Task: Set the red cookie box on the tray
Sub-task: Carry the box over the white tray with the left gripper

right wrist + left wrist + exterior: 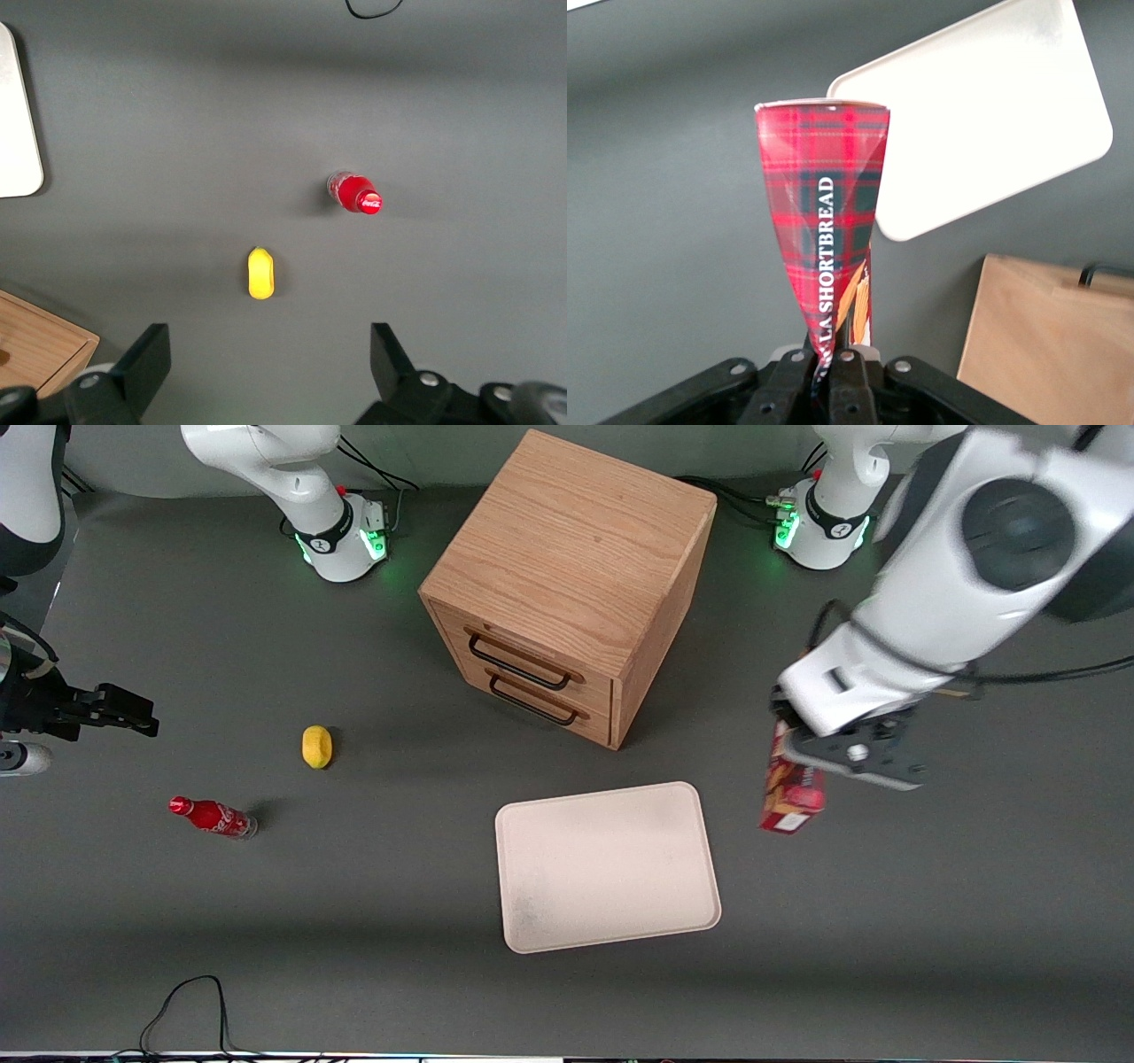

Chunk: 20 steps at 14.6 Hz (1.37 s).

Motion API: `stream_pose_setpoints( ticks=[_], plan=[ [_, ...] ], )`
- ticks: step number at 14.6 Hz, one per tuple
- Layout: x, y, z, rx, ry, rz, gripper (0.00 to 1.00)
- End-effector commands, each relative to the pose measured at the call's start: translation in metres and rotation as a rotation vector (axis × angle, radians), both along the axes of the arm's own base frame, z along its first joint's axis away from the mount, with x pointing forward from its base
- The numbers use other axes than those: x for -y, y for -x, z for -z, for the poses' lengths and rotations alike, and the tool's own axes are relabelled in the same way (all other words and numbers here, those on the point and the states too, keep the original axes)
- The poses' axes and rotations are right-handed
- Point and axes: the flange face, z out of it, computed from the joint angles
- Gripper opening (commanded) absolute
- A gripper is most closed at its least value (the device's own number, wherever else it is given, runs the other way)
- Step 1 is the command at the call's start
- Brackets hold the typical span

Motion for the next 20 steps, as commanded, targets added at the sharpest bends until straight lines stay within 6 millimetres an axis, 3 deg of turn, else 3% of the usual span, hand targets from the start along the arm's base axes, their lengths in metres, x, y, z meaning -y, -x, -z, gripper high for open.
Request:
stream_pose_setpoints(
  ticks=[1,7,10,18,20],
  plan=[
    [0.028,-0.018,0.039,0.034,0.012,-0.084,0.0],
    [0.073,-0.038,0.139,0.066,-0.007,-0.157,0.0],
    [0.077,-0.048,0.179,0.078,-0.012,-0.175,0.0],
    [0.065,-0.062,0.255,0.019,-0.01,-0.408,0.0],
    [0.066,-0.061,0.263,0.011,-0.01,-0.433,0.0]
  ],
)
